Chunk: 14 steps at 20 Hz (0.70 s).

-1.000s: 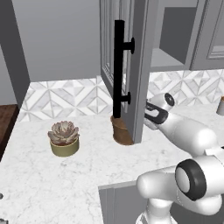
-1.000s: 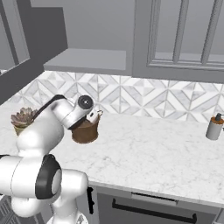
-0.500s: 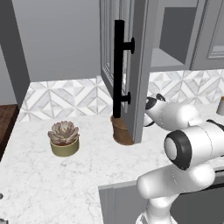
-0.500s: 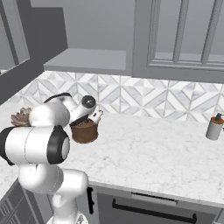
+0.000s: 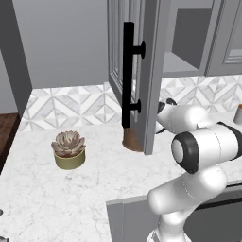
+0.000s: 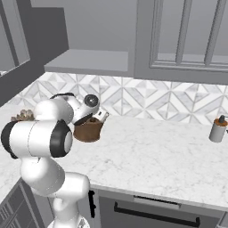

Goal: Open the cabinet, pick up the bread from the cabinet and place it in the basket. Then move the basket to the dining counter.

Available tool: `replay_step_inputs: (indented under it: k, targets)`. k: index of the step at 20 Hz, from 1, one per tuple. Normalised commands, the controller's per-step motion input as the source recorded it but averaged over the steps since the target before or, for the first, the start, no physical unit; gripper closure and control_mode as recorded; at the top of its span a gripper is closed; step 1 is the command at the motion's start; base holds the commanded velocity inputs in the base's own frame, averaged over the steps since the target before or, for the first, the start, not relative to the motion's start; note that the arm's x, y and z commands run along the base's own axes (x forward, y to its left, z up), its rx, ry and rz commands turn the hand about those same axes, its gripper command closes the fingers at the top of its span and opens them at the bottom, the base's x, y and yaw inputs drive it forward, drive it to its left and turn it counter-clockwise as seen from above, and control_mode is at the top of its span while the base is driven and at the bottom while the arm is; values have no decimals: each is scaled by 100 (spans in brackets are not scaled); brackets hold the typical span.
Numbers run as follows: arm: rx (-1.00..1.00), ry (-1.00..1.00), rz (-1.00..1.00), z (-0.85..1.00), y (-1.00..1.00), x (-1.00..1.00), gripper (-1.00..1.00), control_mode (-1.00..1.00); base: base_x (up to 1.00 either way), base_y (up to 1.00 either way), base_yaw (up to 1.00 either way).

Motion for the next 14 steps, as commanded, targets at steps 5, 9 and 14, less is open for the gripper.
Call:
replay_step_inputs:
  k: [5,9,14]
  targets:
    - [-6,0,-3,-59,1,-8,-100,-100,0,0,0]
    - [-4,0,-4,-38,0,-5,-100,-100,0,0,0]
    - [0,0,-1,-4,0,-37,-100,-100,0,0,0]
